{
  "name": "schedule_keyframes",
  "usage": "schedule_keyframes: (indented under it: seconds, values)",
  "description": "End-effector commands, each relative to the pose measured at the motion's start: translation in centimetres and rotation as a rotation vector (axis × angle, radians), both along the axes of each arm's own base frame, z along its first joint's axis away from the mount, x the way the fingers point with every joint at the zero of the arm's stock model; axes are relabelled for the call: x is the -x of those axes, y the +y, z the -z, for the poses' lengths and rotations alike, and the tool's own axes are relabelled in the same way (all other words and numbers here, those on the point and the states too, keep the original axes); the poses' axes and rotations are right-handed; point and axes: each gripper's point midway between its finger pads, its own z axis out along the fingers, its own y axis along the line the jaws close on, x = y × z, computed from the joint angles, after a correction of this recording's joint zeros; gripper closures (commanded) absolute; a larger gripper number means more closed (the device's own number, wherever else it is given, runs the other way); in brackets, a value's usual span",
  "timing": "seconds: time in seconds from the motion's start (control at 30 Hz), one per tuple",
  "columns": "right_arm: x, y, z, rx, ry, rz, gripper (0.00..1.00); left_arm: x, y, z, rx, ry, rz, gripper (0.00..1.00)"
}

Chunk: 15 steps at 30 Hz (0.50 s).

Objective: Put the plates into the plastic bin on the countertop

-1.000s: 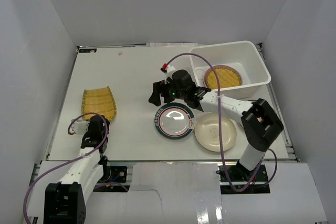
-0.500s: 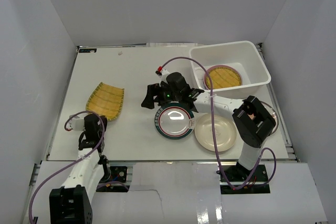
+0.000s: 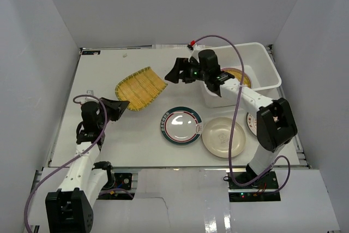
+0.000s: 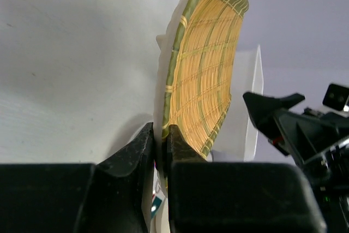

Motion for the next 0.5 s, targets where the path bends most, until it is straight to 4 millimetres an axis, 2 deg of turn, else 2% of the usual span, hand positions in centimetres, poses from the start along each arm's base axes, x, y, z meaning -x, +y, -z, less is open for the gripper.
schedule_keyframes:
  seconds: [0.0,0.07,0.13,0.17,0.27,0.3,0.33,0.37,0.4,0.47]
  values:
    - [-0.5,-3.0,-4.4,-0.034,-0.092,-0.030,0.10,0.3,-3.4,-5.1,0.015,-0.138,0.236,1.00]
    - [-0.7,-4.4,-4.2,-0.038,-0.080,-0.066,0.10,0.7,-4.5,-6.3,0.014,-0.164,0.328,1.00]
    - [0.1,-4.8,-3.2,-0.035,-0.033,-0.127,0.10,1.0,-5.6,-6.7,0.022,-0.167,0.415,1.00]
    - [0.3,-5.0,-2.5,-0.031,-0.016,-0.137,0.10,0.9,-5.9,-7.5,0.019,-0.183,0.440,1.00]
    - [1.9,-4.8,-2.1,-0.067,0.010,-0.200,0.10,0.8,-6.9,-7.6,0.021,-0.178,0.519,1.00]
    - [2.5,-4.8,-1.4,-0.080,0.033,-0.211,0.10,0.5,-7.1,-8.3,0.013,-0.190,0.530,1.00]
    - [2.9,-4.5,-1.9,-0.115,0.034,-0.230,0.10,0.8,-8.3,-8.4,0.006,-0.196,0.577,1.00]
    - [3.2,-4.4,-2.1,-0.133,0.041,-0.243,0.10,0.4,-8.8,-8.0,-0.005,-0.187,0.601,1.00]
    - [3.8,-4.3,-1.8,-0.148,0.059,-0.265,0.06,0.1,-9.1,-8.7,-0.013,-0.200,0.613,1.00]
    - [3.8,-4.2,-2.1,-0.171,0.060,-0.260,0.01,-0.2,-10.2,-8.5,-0.022,-0.190,0.641,1.00]
